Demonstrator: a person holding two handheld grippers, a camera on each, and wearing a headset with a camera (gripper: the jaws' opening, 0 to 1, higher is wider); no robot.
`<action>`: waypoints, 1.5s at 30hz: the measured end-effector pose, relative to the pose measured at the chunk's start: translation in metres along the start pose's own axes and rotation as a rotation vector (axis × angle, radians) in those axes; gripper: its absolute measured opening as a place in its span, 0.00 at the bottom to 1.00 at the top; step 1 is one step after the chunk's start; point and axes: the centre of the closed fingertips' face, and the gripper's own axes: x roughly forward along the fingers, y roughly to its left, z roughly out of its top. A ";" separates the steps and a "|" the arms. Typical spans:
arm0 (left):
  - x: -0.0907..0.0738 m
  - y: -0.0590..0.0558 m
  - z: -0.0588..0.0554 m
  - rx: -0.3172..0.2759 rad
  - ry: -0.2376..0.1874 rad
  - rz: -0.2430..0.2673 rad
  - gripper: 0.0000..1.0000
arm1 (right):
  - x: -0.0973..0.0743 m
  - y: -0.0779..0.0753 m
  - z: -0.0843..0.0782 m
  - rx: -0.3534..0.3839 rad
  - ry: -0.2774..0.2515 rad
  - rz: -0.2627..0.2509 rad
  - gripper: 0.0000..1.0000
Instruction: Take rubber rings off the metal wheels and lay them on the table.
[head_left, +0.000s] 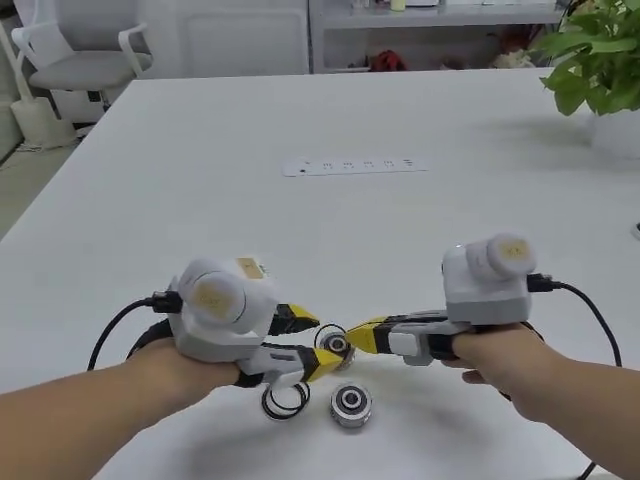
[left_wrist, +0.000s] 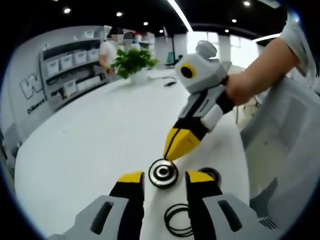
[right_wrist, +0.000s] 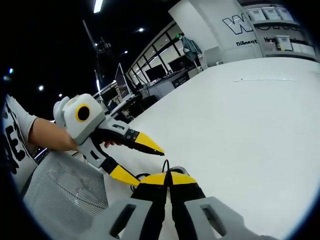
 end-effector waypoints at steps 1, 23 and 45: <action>-0.003 0.000 0.000 0.005 -0.002 0.001 0.35 | 0.000 0.000 0.001 0.002 -0.002 0.002 0.00; -0.050 -0.012 0.016 -0.017 -0.097 -0.016 0.55 | -0.002 0.013 0.007 -0.002 -0.019 0.047 0.00; -0.085 -0.020 0.007 -0.016 -0.105 -0.011 0.65 | 0.014 0.053 0.000 -0.034 0.030 0.166 0.00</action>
